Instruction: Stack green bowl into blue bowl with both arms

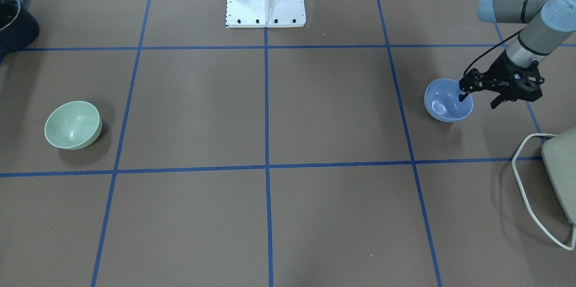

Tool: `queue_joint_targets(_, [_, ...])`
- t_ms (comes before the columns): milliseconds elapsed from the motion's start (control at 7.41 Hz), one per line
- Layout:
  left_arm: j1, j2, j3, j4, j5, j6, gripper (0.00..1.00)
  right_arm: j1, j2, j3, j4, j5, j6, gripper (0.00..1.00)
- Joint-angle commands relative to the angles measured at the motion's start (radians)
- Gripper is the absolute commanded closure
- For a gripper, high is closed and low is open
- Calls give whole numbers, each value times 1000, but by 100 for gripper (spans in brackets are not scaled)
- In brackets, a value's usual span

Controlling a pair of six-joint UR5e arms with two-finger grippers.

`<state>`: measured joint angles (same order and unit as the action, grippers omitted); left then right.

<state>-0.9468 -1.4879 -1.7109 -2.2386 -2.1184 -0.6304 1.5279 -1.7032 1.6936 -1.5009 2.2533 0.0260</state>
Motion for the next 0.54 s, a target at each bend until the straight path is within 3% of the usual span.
queue_joint_targets(0, [29, 3, 1, -3, 14, 3, 73, 0, -1, -9, 16, 0, 0, 0])
queue_joint_targets(135, [30, 3, 2, -3, 14, 3, 85, 0, -1, -11, 16, 0, 0, 0])
queue_joint_targets(405, [30, 3, 4, -3, 14, 5, 91, 0, -1, -12, 16, 0, 0, 0])
